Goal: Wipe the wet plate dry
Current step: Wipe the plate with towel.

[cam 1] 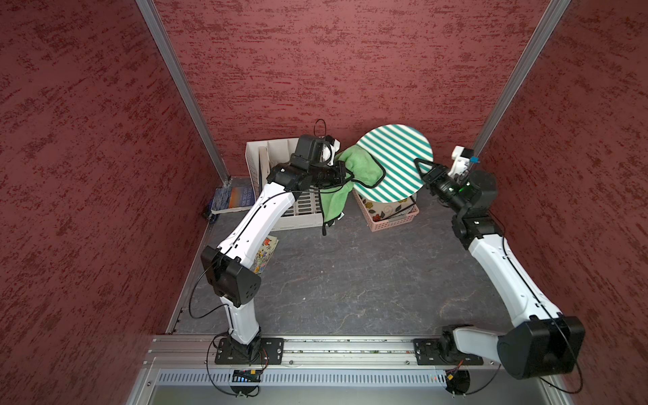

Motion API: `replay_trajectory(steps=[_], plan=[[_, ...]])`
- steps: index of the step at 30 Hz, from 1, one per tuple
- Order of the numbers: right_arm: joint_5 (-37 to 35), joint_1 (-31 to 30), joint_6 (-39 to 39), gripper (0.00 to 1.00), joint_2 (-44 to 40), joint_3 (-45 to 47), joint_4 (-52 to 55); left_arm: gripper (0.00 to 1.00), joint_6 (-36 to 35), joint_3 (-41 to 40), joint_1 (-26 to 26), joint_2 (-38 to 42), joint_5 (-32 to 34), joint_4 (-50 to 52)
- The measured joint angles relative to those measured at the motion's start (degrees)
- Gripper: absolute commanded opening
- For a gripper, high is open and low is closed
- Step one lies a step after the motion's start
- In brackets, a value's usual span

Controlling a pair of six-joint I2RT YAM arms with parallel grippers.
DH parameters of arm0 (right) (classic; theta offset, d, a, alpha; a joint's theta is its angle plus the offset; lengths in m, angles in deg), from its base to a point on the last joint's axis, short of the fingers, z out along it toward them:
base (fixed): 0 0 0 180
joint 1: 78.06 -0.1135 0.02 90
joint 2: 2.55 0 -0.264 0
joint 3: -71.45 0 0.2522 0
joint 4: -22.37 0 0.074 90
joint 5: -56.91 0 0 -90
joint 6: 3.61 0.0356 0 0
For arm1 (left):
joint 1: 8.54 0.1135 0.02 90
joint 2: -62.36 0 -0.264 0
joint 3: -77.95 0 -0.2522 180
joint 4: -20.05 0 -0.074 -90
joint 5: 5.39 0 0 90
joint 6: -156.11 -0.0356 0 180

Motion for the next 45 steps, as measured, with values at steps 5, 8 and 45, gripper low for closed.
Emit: replay_trajectory(steps=[5, 8, 45], plan=[[-1.07, 2.01, 8.57, 0.0, -4.72, 0.22, -9.01, 0.0, 6.58, -6.69, 3.43, 4.44, -10.03, -12.13], [-0.87, 1.92, 17.09, 0.0, -4.9, 1.18, -17.77, 0.0, 11.89, -10.01, 5.18, 6.36, -15.47, -23.63], [1.86, -0.33, 36.33, 0.0, 17.79, -18.97, -39.5, 0.0, 51.39, 22.77, -4.07, -17.51, -18.84, -72.0]])
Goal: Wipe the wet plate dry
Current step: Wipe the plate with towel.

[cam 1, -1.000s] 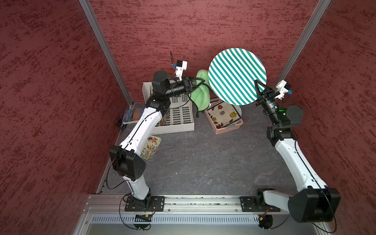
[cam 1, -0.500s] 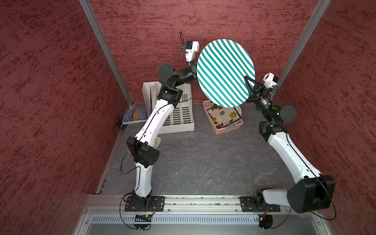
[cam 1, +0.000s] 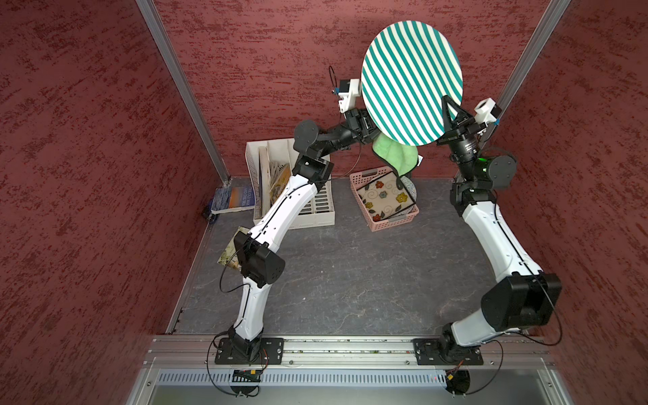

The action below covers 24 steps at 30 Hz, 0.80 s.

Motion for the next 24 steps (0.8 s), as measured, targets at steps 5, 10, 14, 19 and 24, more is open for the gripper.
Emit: replay_trajectory(steps=[5, 10, 14, 19, 24], plan=[[0.17, -5.9, -0.11, 0.0, -3.91, 8.83, -1.51, 0.0, 1.75, 3.98, 4.07, -0.68, 2.21, -0.33], [0.5, -9.18, -3.91, 0.0, -3.72, 4.0, -0.48, 0.0, 2.82, 5.4, 2.1, -0.92, 3.63, -2.82], [-1.16, -7.37, -5.14, 0.0, 1.97, -7.63, 1.25, 0.0, 3.23, -5.25, -3.08, 2.51, 4.11, -7.19], [-4.68, -3.04, -6.12, 0.0, 7.96, -14.1, 5.07, 0.0, -2.69, -30.62, -7.65, 13.42, 4.85, -5.66], [-6.93, 0.13, -11.93, 0.0, 8.04, -9.29, 15.39, 0.0, -15.96, -44.63, -9.88, 26.32, 7.76, 7.85]])
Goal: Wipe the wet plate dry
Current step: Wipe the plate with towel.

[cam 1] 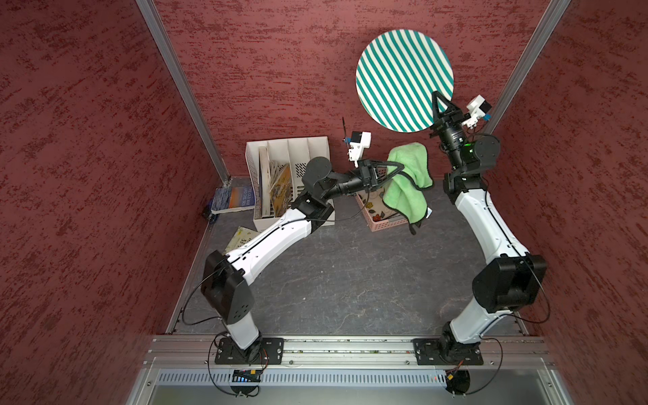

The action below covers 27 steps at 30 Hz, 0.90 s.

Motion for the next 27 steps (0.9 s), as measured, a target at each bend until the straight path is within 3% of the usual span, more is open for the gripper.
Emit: replay_trajectory(steps=[3, 7, 13, 17, 22, 27], plan=[[0.09, 0.31, -5.6, 0.0, -1.97, 3.52, 7.58, 0.0, -12.02, 2.67, -1.55, 5.46, 6.97, 14.95], [1.38, -1.81, -13.6, 0.0, -7.06, 8.24, 15.89, 0.0, -26.29, 14.53, -5.18, 5.77, 20.33, 31.85], [4.13, -6.73, -21.64, 0.0, -13.38, 11.37, 20.76, 0.0, -39.54, 40.39, -8.72, -9.44, 37.9, 50.29], [5.22, -7.87, -25.31, 0.0, -15.56, 11.63, 22.25, 0.0, -43.87, 53.72, -9.16, -21.99, 44.06, 60.74], [3.19, -6.69, -26.67, 0.0, -15.45, 12.39, 28.13, 0.0, -44.96, 55.58, -9.01, -24.76, 46.93, 66.66], [2.16, -5.99, -26.32, 0.0, -16.81, 14.1, 29.83, 0.0, -43.43, 47.76, -6.78, -20.06, 50.58, 69.81]])
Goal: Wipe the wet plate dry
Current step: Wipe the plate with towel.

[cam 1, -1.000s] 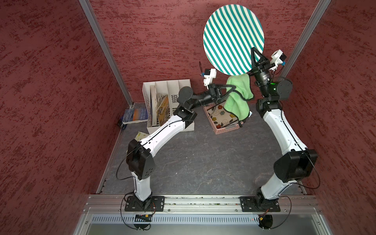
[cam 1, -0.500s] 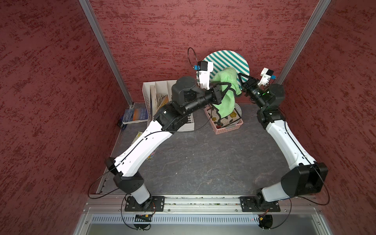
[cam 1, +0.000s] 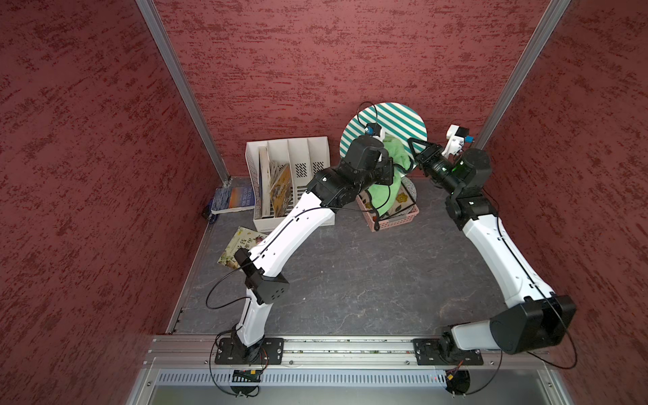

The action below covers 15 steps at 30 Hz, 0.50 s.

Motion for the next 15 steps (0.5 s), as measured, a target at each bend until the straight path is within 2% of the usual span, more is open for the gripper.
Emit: replay_trajectory(steps=[5, 9, 11, 15], plan=[[3.65, 0.46, 0.76, 0.0, -3.82, 7.13, -3.23, 0.0, 1.77, -2.99, 7.34, 2.14, -0.15, 3.48], [8.61, -1.44, 0.04, 0.0, -6.69, 11.85, -2.62, 0.0, -0.83, -1.2, 12.41, 1.38, -9.94, 2.71], [10.34, -3.41, -0.55, 0.0, -7.65, 12.7, -1.7, 0.0, -2.36, 2.84, 12.59, -0.46, -15.45, 1.86], [13.14, -5.77, -0.44, 0.0, -7.85, 12.83, -1.73, 0.0, -3.69, 8.28, 9.64, -3.17, -23.52, 0.28]])
